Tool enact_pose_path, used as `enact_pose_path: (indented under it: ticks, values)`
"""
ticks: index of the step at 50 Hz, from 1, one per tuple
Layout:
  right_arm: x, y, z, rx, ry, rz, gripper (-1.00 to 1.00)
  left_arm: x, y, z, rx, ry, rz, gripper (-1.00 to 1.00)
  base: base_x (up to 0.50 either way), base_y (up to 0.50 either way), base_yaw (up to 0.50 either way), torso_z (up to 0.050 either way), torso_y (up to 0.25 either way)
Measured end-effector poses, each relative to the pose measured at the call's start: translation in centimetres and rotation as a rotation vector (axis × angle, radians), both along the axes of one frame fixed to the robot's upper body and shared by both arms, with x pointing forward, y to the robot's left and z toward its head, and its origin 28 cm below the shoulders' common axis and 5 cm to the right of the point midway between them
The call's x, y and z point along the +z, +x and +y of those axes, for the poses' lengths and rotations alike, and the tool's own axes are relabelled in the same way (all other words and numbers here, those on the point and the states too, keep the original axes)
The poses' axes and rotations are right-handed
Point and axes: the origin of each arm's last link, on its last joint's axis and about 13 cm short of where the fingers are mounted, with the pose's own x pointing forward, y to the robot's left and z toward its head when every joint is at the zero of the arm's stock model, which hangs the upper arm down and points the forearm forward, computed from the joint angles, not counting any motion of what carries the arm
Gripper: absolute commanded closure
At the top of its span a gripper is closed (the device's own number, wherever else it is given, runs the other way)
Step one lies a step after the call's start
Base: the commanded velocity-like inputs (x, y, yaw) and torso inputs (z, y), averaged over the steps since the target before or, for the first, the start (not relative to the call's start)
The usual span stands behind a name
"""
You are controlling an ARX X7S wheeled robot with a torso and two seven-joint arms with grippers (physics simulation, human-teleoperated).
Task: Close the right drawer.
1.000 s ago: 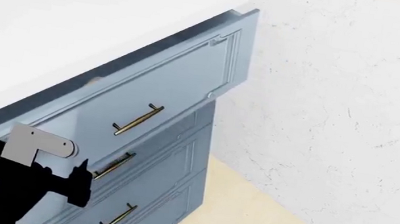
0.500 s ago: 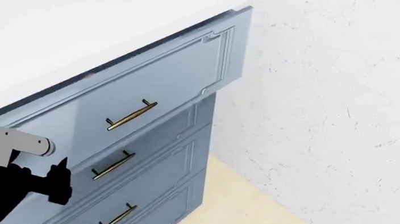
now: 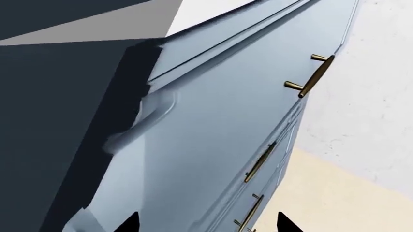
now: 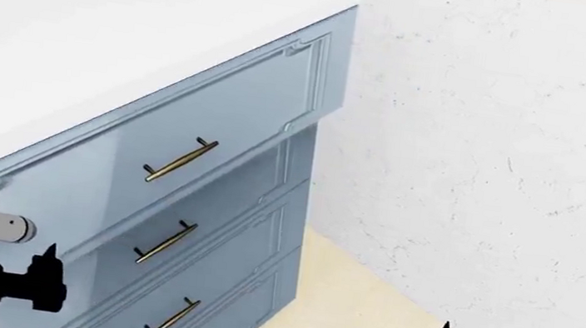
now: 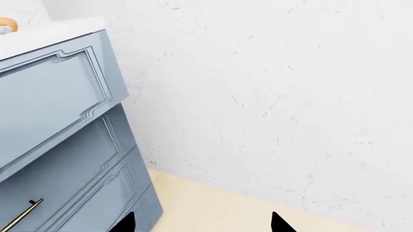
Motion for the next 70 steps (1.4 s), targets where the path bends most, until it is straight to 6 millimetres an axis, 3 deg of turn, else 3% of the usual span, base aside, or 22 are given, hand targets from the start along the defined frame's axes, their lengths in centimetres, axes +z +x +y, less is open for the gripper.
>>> enact_pose_path:
  ticks: [39,70]
  values:
    - [0.5,-0.1,0.6,-0.003,-0.019,-0.004,-1.00,1.2,0.0,3.1,0.114,0.014,0.029,-1.00,0.00,0.00,0.00,0.000,0.000]
    - [1.2,-0.2,0.4,-0.031,-0.038,-0.006,-1.00,2.4,0.3,4.4,0.201,0.009,0.059,-1.00,0.00,0.00,0.00,0.000,0.000]
